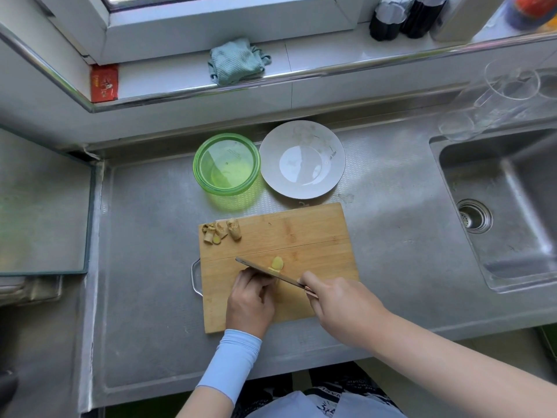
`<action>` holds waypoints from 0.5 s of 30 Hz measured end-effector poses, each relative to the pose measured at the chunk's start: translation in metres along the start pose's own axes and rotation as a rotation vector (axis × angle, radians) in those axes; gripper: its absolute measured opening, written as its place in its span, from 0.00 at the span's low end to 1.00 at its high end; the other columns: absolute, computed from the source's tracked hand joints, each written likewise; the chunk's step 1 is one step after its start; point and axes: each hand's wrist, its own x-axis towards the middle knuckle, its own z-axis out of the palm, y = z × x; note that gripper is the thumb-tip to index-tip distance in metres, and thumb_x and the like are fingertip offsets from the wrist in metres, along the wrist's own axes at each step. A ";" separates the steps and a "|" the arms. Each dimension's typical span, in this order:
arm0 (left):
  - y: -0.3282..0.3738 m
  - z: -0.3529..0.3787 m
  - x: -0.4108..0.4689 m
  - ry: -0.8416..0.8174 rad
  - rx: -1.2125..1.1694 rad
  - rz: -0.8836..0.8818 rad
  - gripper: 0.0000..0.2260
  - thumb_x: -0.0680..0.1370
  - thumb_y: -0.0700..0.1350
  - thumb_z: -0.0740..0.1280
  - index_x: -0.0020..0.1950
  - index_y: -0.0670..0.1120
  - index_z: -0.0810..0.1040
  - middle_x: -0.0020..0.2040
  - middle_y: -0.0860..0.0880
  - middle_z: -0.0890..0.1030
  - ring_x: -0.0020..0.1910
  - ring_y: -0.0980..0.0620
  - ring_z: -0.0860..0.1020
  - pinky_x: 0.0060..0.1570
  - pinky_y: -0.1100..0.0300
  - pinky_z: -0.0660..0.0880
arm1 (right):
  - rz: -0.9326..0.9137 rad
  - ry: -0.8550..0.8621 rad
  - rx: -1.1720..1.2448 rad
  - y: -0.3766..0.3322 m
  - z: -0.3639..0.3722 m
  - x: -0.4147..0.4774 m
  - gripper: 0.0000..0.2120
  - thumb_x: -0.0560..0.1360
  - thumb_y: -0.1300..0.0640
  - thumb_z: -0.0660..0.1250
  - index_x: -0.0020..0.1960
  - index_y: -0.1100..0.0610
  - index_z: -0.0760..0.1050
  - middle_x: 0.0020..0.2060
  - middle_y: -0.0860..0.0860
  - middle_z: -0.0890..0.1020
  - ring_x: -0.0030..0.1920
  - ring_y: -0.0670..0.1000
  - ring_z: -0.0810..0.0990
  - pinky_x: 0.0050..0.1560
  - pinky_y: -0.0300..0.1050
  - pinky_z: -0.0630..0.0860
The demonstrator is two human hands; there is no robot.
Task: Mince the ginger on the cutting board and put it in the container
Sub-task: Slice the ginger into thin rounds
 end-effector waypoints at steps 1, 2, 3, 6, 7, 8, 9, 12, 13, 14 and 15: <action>0.000 0.000 0.000 -0.002 0.001 0.001 0.11 0.64 0.28 0.77 0.39 0.41 0.83 0.42 0.46 0.81 0.47 0.50 0.76 0.49 0.65 0.71 | -0.003 -0.005 0.002 0.000 0.000 0.001 0.04 0.82 0.53 0.54 0.56 0.47 0.63 0.37 0.53 0.79 0.34 0.60 0.73 0.33 0.55 0.74; -0.001 0.000 0.000 -0.004 0.002 0.001 0.11 0.64 0.28 0.77 0.39 0.41 0.83 0.42 0.46 0.81 0.47 0.50 0.76 0.49 0.66 0.71 | -0.003 -0.012 0.008 0.001 -0.001 0.002 0.04 0.82 0.53 0.54 0.56 0.47 0.63 0.37 0.52 0.78 0.34 0.59 0.73 0.33 0.55 0.74; -0.001 0.000 0.000 -0.005 0.000 0.001 0.10 0.65 0.28 0.77 0.39 0.41 0.83 0.42 0.46 0.81 0.46 0.50 0.76 0.48 0.66 0.72 | -0.002 -0.017 0.013 0.001 -0.002 0.002 0.04 0.82 0.53 0.54 0.56 0.46 0.63 0.37 0.52 0.78 0.34 0.59 0.73 0.33 0.55 0.73; 0.000 0.000 -0.001 0.000 -0.012 0.004 0.10 0.65 0.29 0.77 0.39 0.41 0.82 0.41 0.46 0.81 0.45 0.51 0.76 0.48 0.66 0.72 | 0.005 -0.031 0.006 0.003 -0.005 0.002 0.03 0.82 0.53 0.55 0.55 0.47 0.64 0.37 0.53 0.78 0.35 0.60 0.73 0.33 0.52 0.70; -0.001 0.001 0.000 0.004 -0.015 -0.001 0.10 0.65 0.29 0.77 0.38 0.41 0.82 0.41 0.46 0.81 0.45 0.51 0.76 0.48 0.65 0.72 | 0.003 -0.028 -0.002 0.002 -0.006 0.003 0.03 0.82 0.53 0.54 0.55 0.47 0.63 0.36 0.53 0.77 0.35 0.61 0.73 0.32 0.52 0.70; -0.001 0.001 0.000 0.009 -0.015 -0.008 0.10 0.65 0.29 0.77 0.38 0.41 0.82 0.41 0.47 0.81 0.45 0.50 0.76 0.47 0.65 0.72 | 0.002 -0.027 -0.010 0.002 -0.007 0.004 0.03 0.82 0.53 0.54 0.55 0.48 0.63 0.36 0.53 0.77 0.35 0.61 0.72 0.32 0.52 0.69; -0.002 0.002 0.000 0.010 -0.015 -0.014 0.10 0.65 0.28 0.77 0.38 0.41 0.82 0.41 0.47 0.81 0.45 0.50 0.76 0.47 0.65 0.72 | 0.000 -0.027 -0.015 0.001 -0.007 0.004 0.03 0.82 0.53 0.54 0.55 0.48 0.64 0.35 0.53 0.76 0.35 0.61 0.72 0.33 0.53 0.70; -0.003 0.002 0.000 0.006 -0.016 -0.017 0.11 0.65 0.28 0.76 0.38 0.41 0.82 0.41 0.47 0.81 0.44 0.50 0.76 0.47 0.65 0.72 | 0.005 -0.039 -0.018 -0.001 -0.008 0.007 0.04 0.82 0.53 0.54 0.56 0.49 0.65 0.33 0.52 0.73 0.35 0.61 0.71 0.35 0.54 0.72; -0.003 0.002 0.000 0.006 -0.017 -0.014 0.11 0.64 0.28 0.76 0.38 0.41 0.82 0.41 0.47 0.81 0.44 0.50 0.76 0.47 0.65 0.72 | 0.008 -0.043 -0.016 -0.001 -0.008 0.007 0.04 0.82 0.53 0.54 0.56 0.49 0.65 0.33 0.52 0.73 0.35 0.61 0.71 0.35 0.54 0.73; -0.003 0.002 0.000 0.007 -0.020 -0.011 0.11 0.64 0.28 0.76 0.38 0.41 0.82 0.41 0.47 0.81 0.44 0.50 0.76 0.47 0.64 0.73 | 0.010 -0.044 -0.011 0.000 -0.008 0.007 0.04 0.82 0.53 0.54 0.56 0.49 0.65 0.34 0.52 0.74 0.36 0.61 0.72 0.36 0.55 0.74; -0.003 0.002 0.000 0.007 -0.024 -0.008 0.11 0.64 0.28 0.76 0.38 0.41 0.82 0.41 0.47 0.81 0.44 0.50 0.76 0.47 0.63 0.73 | 0.011 -0.044 -0.006 0.001 -0.008 0.007 0.04 0.82 0.52 0.54 0.55 0.48 0.65 0.35 0.53 0.76 0.36 0.62 0.73 0.36 0.56 0.74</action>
